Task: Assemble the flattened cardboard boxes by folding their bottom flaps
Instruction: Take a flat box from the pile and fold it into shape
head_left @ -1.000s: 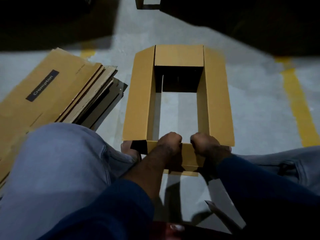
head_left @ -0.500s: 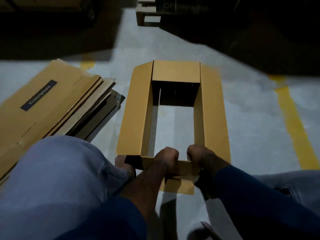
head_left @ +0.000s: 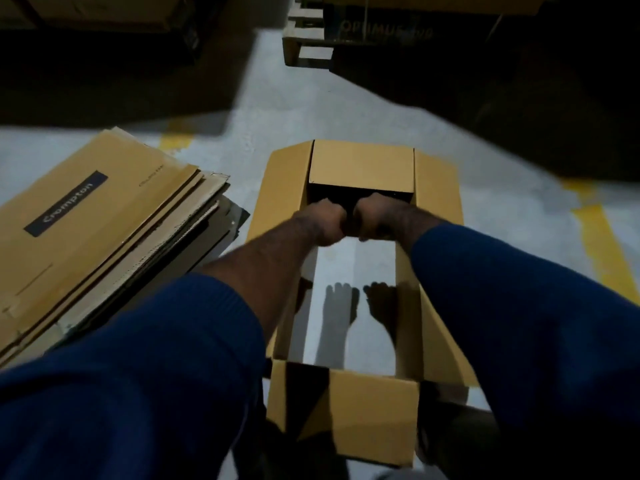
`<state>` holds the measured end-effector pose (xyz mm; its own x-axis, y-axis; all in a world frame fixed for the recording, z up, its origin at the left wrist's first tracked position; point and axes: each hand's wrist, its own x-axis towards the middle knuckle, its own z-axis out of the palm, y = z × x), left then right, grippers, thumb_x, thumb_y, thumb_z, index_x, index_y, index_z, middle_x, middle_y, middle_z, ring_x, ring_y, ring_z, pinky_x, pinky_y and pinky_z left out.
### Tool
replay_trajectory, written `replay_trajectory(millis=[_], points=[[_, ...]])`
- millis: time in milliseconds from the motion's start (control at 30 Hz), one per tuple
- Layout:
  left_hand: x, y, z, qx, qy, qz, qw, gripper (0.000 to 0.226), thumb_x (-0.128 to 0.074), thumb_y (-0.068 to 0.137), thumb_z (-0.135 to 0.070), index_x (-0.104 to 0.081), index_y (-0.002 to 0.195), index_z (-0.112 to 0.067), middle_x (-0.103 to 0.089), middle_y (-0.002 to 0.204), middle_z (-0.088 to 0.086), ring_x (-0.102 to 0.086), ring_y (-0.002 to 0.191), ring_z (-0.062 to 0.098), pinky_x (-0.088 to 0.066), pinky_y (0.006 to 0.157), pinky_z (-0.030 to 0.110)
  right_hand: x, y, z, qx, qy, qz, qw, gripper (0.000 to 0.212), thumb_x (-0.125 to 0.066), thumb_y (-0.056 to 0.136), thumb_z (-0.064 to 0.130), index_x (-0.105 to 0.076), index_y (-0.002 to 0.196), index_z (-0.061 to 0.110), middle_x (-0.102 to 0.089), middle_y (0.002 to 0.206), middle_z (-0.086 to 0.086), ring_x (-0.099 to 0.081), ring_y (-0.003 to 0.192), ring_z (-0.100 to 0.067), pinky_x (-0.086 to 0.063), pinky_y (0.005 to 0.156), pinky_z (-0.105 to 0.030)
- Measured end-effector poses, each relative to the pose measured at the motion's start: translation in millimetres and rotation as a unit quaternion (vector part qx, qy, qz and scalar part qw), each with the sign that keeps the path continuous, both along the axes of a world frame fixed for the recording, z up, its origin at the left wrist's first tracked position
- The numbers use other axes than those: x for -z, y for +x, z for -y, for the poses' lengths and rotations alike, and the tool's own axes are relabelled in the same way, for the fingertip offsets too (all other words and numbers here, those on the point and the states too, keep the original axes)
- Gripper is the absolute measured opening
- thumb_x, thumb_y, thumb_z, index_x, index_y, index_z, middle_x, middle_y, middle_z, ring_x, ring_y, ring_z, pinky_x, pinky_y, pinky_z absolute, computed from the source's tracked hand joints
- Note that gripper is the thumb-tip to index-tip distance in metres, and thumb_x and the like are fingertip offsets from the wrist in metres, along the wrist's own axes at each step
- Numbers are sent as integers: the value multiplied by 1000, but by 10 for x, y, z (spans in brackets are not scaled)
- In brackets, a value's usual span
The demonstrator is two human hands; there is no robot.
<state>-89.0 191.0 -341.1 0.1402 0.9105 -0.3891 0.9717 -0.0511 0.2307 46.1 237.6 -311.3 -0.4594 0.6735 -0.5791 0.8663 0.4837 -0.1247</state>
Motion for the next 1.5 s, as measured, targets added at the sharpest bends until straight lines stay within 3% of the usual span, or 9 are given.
replay_trajectory(millis=[133,233,567,767,867,967,1167,1367,1500], points=[[-57,-182,-631,42,17,-77,996,14,-63,92,-26,-70,103,-19,-65,97,5,-64,87,26,-57,74,38,94,-44,-357,-19,156,3,987,16,-66,92,22,-68,107,16,-59,89,-5,-59,79,-25,-46,65,-36],[72,-297,-922,74,70,-122,987,18,-68,93,-32,-68,106,-19,-58,98,1,-60,90,24,-47,67,35,373,15,-565,-30,243,-6,969,19,-66,92,19,-65,112,15,-63,99,-8,-62,87,-28,-50,67,-38],[670,-375,-962,212,127,-162,955,36,-46,103,-50,-64,108,-19,-66,98,5,-58,79,24,-37,63,33,1105,203,-802,-56,225,-28,972,23,-53,100,36,-62,107,17,-61,83,-5,-61,71,-27,-55,63,-39],[710,-588,-998,258,231,-160,924,20,-60,90,-31,-70,92,-14,-67,89,9,-63,87,32,-44,72,38,1036,140,-858,13,383,-158,910,28,-60,90,27,-65,112,11,-69,94,-16,-67,77,-40,-42,54,-37],[689,-766,-1241,259,317,-173,896,27,-70,78,-29,-68,100,-14,-63,101,14,-59,98,34,-47,80,42,817,21,-1135,38,447,-205,870,48,-62,88,26,-61,133,10,-65,120,-17,-64,105,-39,-55,79,-46],[674,-857,-1556,193,311,-180,913,56,-74,81,-23,-53,132,-15,-52,137,14,-50,125,32,-46,100,47,674,-3,-1522,58,407,-114,904,67,-70,89,26,-44,150,11,-43,152,-19,-43,139,-37,-42,110,-50],[781,-578,-1951,68,218,-134,964,75,-65,88,-10,-30,155,-10,-30,161,12,-35,144,31,-34,114,44,838,53,-2005,30,255,-53,965,45,-65,91,6,-56,135,12,-54,129,-18,-56,117,-39,-52,97,-50],[819,-579,-2225,54,226,-152,961,31,-56,96,-13,-59,126,-10,-62,124,18,-61,113,39,-45,93,45,990,110,-2121,20,325,-67,943,27,-59,93,-3,-68,119,-1,-56,120,-25,-56,113,-44,-50,88,-49],[827,-588,-2267,22,248,-149,957,22,-61,93,-1,-58,114,2,-56,115,23,-59,105,42,-45,76,44,959,71,-2125,3,324,-22,946,26,-61,94,-1,-63,120,-2,-56,118,-24,-57,110,-43,-54,89,-53]])
